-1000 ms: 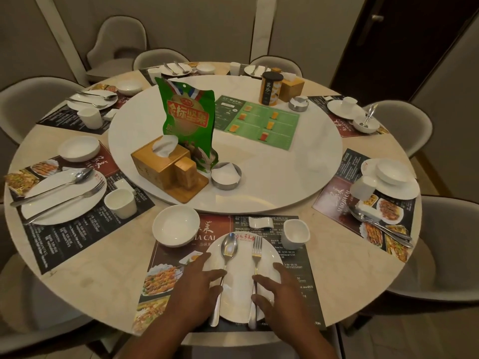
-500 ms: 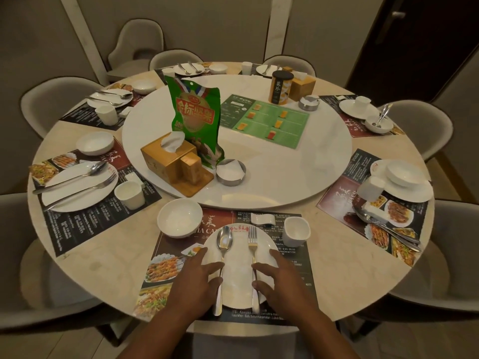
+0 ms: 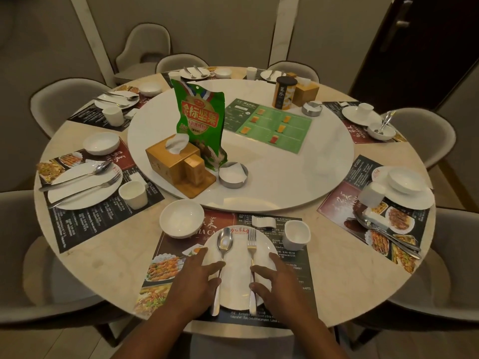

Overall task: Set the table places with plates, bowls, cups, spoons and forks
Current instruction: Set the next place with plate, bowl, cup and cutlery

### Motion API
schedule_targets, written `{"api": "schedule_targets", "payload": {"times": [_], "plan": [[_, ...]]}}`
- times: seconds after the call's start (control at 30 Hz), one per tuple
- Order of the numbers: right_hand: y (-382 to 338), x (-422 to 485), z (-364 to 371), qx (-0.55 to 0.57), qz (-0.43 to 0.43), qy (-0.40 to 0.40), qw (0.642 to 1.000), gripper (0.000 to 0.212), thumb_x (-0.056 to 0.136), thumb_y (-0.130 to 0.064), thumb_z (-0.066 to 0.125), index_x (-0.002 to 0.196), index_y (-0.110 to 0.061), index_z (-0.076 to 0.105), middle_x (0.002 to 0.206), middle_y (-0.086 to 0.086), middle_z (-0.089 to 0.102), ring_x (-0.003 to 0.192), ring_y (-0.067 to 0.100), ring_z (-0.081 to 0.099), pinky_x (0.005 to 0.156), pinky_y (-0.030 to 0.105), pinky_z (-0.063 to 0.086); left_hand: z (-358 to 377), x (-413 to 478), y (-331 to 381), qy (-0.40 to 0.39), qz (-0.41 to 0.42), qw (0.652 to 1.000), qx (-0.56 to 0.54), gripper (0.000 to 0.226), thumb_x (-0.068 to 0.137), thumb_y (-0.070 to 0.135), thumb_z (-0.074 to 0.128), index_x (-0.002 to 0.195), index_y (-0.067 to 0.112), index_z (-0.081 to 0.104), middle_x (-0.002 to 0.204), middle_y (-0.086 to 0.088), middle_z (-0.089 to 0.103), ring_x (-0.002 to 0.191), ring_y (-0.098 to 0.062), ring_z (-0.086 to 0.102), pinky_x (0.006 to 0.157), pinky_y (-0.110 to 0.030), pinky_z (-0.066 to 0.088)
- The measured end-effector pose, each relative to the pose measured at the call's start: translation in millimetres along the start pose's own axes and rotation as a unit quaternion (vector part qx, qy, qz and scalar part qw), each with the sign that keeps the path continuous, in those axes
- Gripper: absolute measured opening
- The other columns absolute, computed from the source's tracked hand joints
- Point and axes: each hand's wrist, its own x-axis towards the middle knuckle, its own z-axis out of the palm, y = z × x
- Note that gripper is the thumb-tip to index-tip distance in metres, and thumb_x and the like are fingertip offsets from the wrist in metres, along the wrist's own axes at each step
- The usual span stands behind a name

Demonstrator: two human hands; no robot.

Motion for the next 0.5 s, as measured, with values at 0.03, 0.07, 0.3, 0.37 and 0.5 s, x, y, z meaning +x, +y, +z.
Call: {"api": "schedule_targets", "payload": {"times": [0.03, 0.07, 0.3, 0.37, 0.5], "plan": [[-0.1, 0.0, 0.9, 0.003, 0.002, 0.001, 1.000, 0.039, 0.092, -0.048, 0.059, 0.132, -0.046, 0.055, 0.162, -0.008, 0.018, 0.147, 0.021, 0.016, 0.119, 0.039, 0.020, 0.0, 0.0, 0.4, -0.002, 0.002, 1.000, 0.005, 0.040, 0.095, 0.044, 0.054, 0.135, 0.046, 0.051, 0.161, 0.004, 0.021, 0.147, -0.022, 0.020, 0.117, -0.039, 0.026], [0.1, 0.0, 1.6, 0.004, 0.004, 0.002, 1.000, 0.039, 0.092, -0.048, 0.060, 0.132, -0.046, 0.055, 0.162, -0.008, 0.017, 0.147, 0.020, 0.016, 0.119, 0.039, 0.020, 0.0, 0.1, 0.4, -0.004, 0.003, 1.000, 0.008, 0.039, 0.095, 0.044, 0.053, 0.135, 0.046, 0.051, 0.162, 0.004, 0.020, 0.147, -0.022, 0.020, 0.117, -0.039, 0.027], [-1.6, -2.9, 4.8, 0.006, 0.017, 0.006, 1.000, 0.039, 0.092, -0.048, 0.061, 0.131, -0.046, 0.056, 0.161, -0.011, 0.017, 0.147, 0.019, 0.016, 0.119, 0.039, 0.021, -1.2, -1.8, -0.6, 0.002, 0.013, 1.000, 0.004, 0.038, 0.095, 0.043, 0.054, 0.132, 0.045, 0.054, 0.161, 0.005, 0.023, 0.146, -0.021, 0.024, 0.115, -0.038, 0.030], [-1.6, -3.0, 6.2, 0.006, 0.022, 0.009, 1.000, 0.039, 0.092, -0.049, 0.061, 0.130, -0.047, 0.057, 0.161, -0.012, 0.017, 0.147, 0.019, 0.016, 0.119, 0.039, 0.021, -1.6, -2.1, -1.1, 0.002, 0.015, 1.000, 0.006, 0.037, 0.095, 0.044, 0.054, 0.132, 0.046, 0.054, 0.160, 0.005, 0.023, 0.146, -0.021, 0.024, 0.115, -0.039, 0.030], [-0.7, -3.8, 7.0, 0.032, 0.029, 0.019, 0.999, 0.045, 0.090, -0.051, 0.061, 0.134, -0.045, 0.053, 0.160, -0.014, 0.018, 0.147, 0.016, 0.016, 0.119, 0.038, 0.021, -1.1, -1.6, -2.9, -0.001, 0.014, 1.000, -0.005, 0.036, 0.094, 0.045, 0.053, 0.131, 0.048, 0.054, 0.161, 0.006, 0.023, 0.146, -0.021, 0.022, 0.116, -0.039, 0.029]]}}
